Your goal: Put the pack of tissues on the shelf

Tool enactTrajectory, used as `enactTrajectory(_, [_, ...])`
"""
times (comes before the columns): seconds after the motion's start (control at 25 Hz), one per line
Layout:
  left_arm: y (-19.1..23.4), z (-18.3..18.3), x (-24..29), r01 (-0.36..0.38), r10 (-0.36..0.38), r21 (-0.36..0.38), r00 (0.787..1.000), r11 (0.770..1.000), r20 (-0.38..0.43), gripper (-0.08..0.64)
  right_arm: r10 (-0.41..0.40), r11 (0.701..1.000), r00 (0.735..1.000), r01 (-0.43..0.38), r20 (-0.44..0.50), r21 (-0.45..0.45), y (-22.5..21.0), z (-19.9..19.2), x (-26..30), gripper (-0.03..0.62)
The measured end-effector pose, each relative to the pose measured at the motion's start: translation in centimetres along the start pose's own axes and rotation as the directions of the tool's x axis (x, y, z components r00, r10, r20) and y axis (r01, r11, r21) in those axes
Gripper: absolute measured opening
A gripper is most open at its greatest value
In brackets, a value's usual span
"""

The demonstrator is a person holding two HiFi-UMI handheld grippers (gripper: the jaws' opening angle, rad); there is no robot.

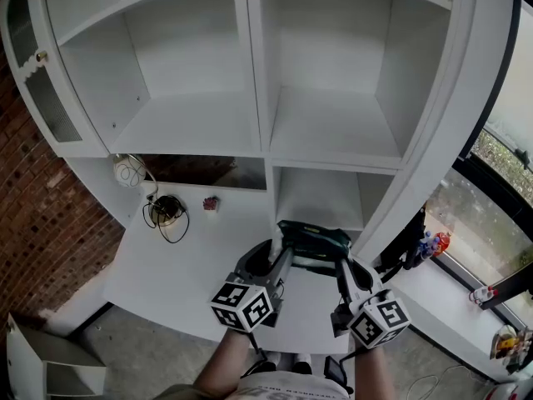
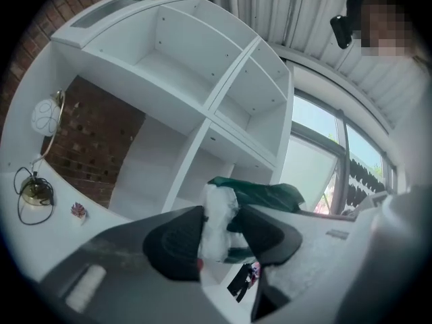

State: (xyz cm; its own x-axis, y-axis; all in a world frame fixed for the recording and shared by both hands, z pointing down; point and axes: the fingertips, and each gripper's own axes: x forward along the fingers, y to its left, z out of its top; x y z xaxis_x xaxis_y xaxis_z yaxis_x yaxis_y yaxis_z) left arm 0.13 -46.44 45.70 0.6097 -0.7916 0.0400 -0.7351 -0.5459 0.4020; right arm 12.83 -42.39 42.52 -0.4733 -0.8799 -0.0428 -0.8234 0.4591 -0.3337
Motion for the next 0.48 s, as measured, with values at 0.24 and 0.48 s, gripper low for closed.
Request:
enactTrajectory(0.24, [-0.2,0.0,1.6,-0.053,0.064,0.207,0.997,0.977,-0.043,0.146,-0.042,0.998,0.999,0.040,-0.031,-0.057,-1.0,-0.5,0.5,0.005])
enactTrajectory(0.48, [-0.7,0.4,4.2,-0.091,0.112,0.353,0.993,0.931,-0.040,0.127,-0.120,0.988,0.992,0.115,-0.042,-0.106,-3.3,-0.3,1.7,0.005])
